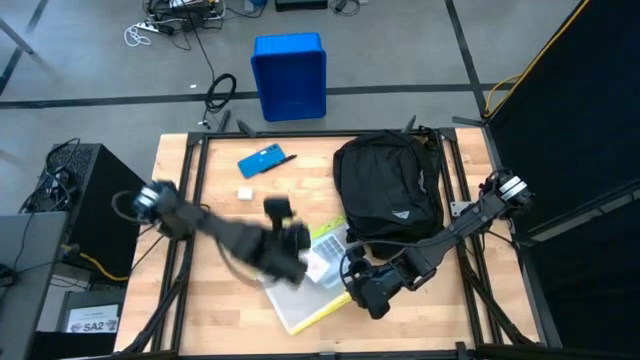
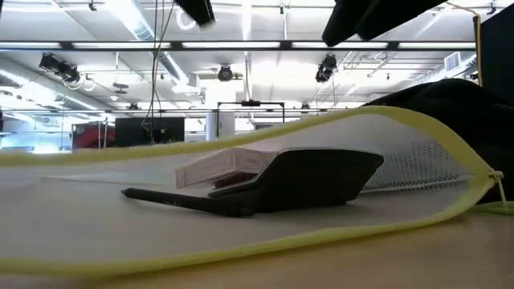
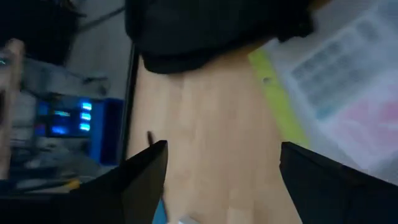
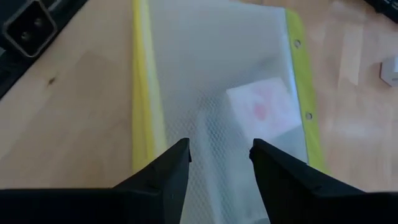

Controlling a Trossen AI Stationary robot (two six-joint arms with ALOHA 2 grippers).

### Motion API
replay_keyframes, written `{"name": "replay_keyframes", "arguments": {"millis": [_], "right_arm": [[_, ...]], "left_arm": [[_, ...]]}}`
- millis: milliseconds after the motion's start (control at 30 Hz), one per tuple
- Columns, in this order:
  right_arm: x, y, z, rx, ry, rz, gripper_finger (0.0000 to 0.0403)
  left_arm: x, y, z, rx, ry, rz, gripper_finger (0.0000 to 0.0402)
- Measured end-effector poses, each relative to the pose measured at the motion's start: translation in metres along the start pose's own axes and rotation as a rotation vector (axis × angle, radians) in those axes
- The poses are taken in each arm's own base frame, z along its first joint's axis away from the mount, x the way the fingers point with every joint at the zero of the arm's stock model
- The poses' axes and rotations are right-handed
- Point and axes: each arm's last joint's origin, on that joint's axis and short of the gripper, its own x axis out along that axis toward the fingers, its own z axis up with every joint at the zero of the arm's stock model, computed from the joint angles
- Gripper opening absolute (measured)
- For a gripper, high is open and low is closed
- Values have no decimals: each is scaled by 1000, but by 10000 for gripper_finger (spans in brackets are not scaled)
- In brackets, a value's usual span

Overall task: Unpack backpack
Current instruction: Put the black pen into the white zip bag

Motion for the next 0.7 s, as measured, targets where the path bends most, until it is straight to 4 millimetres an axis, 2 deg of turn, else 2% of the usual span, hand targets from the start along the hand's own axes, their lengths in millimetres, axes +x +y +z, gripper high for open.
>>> {"name": "replay_keyframes", "arguments": {"millis": [67,167,300,400,500,567,700], "right_arm": [[1,-2,-1,11,8,-5,144],[4,-7,-1,23,15,-39,141],[13,-19,-4,31,39,-87,137],[21,-29,-9,44,62,-105,135],[27,-39,-15,68,83,-113,135],[32,-44,-20,84,91,-112,136],[38,-55,-26,110,102,-129,137]], "left_arm": [[28,21,-12,-48,-32,-136,268],[74,54,-44,-131,-107,-322,261],[136,107,-96,-310,-120,-261,253],[176,135,-134,-404,-25,-256,252],[200,157,-157,-439,33,-222,252],[212,165,-168,-433,82,-209,252],[229,173,-172,-394,91,-205,252]]}}
